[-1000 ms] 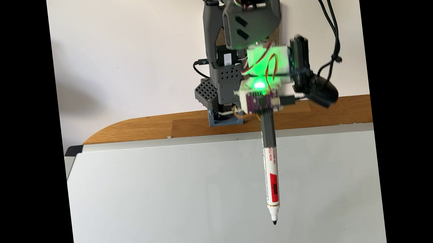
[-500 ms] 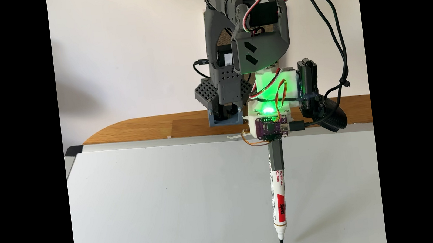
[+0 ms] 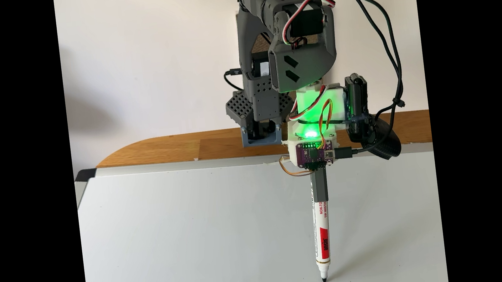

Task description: Draw a face

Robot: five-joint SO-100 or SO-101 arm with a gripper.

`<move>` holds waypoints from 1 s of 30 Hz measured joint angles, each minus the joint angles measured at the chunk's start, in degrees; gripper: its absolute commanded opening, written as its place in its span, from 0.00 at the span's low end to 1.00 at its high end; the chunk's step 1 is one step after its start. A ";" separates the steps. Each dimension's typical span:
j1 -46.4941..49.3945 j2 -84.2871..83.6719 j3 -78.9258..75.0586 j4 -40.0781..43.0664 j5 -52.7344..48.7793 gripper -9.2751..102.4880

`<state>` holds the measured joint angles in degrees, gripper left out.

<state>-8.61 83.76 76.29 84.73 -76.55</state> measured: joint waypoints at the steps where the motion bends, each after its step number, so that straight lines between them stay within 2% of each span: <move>1: 0.00 0.00 0.09 0.26 0.00 0.07; 20: 0.00 2.20 0.26 11.69 0.26 0.07; 26: 0.26 4.31 0.44 12.83 1.41 0.07; 30: 2.11 5.98 -0.53 10.81 2.46 0.07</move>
<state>-6.50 89.74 75.76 95.54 -74.09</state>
